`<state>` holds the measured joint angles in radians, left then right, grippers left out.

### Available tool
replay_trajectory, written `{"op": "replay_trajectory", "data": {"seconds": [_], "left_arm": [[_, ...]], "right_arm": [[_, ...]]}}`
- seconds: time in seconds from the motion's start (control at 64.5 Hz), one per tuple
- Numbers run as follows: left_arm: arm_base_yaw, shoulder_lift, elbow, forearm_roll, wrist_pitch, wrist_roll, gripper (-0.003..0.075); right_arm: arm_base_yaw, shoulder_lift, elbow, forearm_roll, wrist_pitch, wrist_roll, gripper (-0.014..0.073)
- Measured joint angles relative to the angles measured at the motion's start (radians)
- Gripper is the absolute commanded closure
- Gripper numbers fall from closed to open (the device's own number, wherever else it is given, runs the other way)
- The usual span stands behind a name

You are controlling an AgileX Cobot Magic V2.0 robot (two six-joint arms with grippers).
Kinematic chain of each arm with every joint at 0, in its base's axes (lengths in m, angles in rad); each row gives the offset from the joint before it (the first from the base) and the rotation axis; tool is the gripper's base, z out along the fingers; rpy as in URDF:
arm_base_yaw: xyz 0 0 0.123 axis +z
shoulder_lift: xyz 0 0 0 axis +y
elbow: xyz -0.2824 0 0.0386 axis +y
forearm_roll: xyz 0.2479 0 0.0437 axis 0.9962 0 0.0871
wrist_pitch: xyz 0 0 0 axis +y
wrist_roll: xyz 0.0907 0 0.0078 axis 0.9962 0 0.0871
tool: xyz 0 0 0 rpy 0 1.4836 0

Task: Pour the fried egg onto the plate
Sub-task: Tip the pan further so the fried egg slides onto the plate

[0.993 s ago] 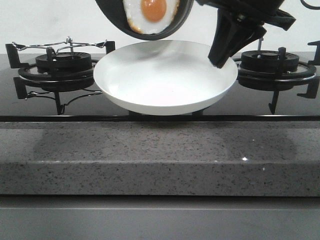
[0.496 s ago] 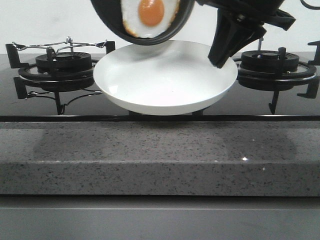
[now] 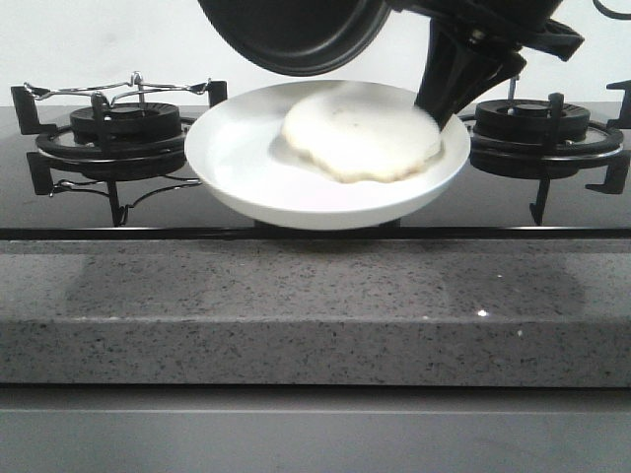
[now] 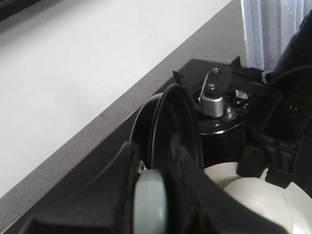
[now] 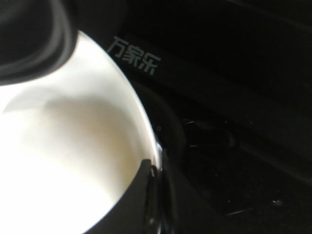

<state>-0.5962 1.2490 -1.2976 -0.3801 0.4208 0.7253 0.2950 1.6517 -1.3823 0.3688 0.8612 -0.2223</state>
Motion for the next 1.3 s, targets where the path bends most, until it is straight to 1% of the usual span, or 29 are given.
{"op": "replay_trajectory", "data": {"seconds": [0.186, 0.295, 0.372, 0.589, 0.698, 0.776, 0.869, 0.993, 1.055, 1.148, 1.303], "left_arm": [[0.005, 0.0, 0.0, 0.0, -0.002, -0.05, 0.0739], [0.035, 0.0, 0.0, -0.011, -0.002, -0.128, 0.0739], [0.074, 0.0, 0.0, -0.051, -0.002, -0.16, 0.0739], [0.218, 0.0, 0.0, -0.281, 0.003, -0.179, 0.0739], [0.322, 0.005, 0.0, -0.421, 0.064, -0.158, 0.0739], [0.422, 0.026, 0.0, -0.584, 0.151, -0.089, 0.0739], [0.547, 0.083, 0.0, -0.799, 0.311, 0.001, 0.0739], [0.687, 0.175, 0.0, -1.035, 0.478, 0.04, 0.0739], [0.738, 0.222, 0.0, -1.125, 0.533, 0.04, 0.0739], [0.814, 0.293, 0.0, -1.223, 0.587, 0.007, 0.0739], [0.89, 0.378, 0.0, -1.258, 0.592, -0.04, 0.0739]], "right_arm": [[0.0, 0.0, 0.0, 0.0, 0.0, 0.0, 0.0655], [0.0, 0.0, 0.0, 0.0, 0.0, 0.0, 0.0655], [0.0, 0.0, 0.0, 0.0, 0.0, 0.0, 0.0655], [0.0, 0.0, 0.0, 0.0, 0.0, 0.0, 0.0655], [0.0, 0.0, 0.0, 0.0, 0.0, 0.0, 0.0655], [0.0, 0.0, 0.0, 0.0, 0.0, 0.0, 0.0655], [0.0, 0.0, 0.0, 0.0, 0.0, 0.0, 0.0655], [0.0, 0.0, 0.0, 0.0, 0.0, 0.0, 0.0655], [0.0, 0.0, 0.0, 0.0, 0.0, 0.0, 0.0655], [0.0, 0.0, 0.0, 0.0, 0.0, 0.0, 0.0655], [0.0, 0.0, 0.0, 0.0, 0.0, 0.0, 0.0655]]}}
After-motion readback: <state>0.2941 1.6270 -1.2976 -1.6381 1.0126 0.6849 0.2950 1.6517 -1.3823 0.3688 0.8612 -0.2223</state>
